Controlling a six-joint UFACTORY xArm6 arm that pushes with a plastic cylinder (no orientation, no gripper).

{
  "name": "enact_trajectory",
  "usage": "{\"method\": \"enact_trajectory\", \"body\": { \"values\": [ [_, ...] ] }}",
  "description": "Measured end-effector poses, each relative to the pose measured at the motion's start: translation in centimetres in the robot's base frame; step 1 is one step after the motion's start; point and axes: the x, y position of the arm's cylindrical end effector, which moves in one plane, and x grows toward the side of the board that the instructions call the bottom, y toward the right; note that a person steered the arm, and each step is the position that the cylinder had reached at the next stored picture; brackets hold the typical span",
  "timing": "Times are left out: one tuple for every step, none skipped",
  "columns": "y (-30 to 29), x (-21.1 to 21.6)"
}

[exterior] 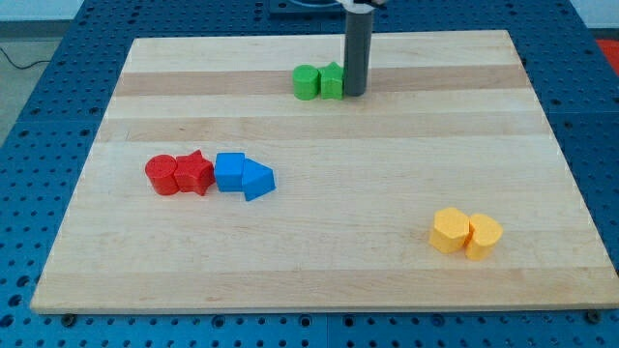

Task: Move the arm to the right side of the board

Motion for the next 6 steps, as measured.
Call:
{"method": "enact_trajectory", "body": {
  "values": [
    [0.3,0.2],
    [5.9,2.6],
    [15.3,7.6],
    [22.0,15.6],
    [24.3,24.7],
    [22.4,30.0]
  ]
}}
